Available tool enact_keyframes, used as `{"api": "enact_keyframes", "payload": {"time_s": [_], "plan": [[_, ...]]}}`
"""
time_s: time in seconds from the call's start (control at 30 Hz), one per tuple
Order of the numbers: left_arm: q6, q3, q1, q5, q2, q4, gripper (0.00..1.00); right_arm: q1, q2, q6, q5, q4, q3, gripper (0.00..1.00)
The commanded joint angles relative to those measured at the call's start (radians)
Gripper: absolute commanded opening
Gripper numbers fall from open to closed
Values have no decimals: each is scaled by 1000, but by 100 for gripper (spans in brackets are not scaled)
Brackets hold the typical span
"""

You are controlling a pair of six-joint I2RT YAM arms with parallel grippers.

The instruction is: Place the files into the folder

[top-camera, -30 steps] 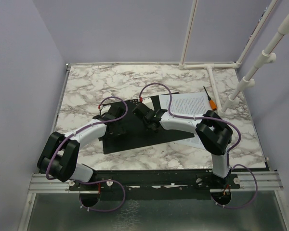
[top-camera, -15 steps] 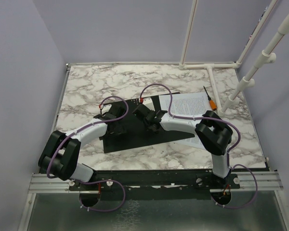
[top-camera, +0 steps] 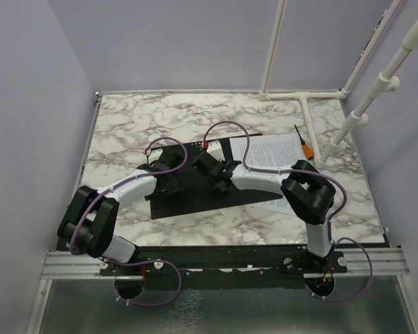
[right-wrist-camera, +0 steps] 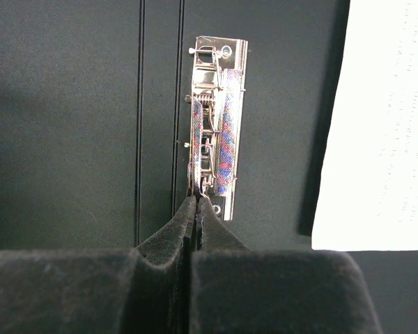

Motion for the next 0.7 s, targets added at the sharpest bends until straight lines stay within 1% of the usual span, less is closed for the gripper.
{"api": "enact_keyframes", "payload": {"time_s": [0.0, 0.4, 0.67], "plan": [[-4, -62, 4, 6, 75, -45, 99, -31, 50, -15, 99, -178, -28, 0], [-3, -61, 4, 10, 80, -45, 99, -36, 20, -45, 119, -202, 54, 1], [0, -59, 4, 13, 75, -45, 99, -38, -5, -66, 65, -176, 89, 0]]}}
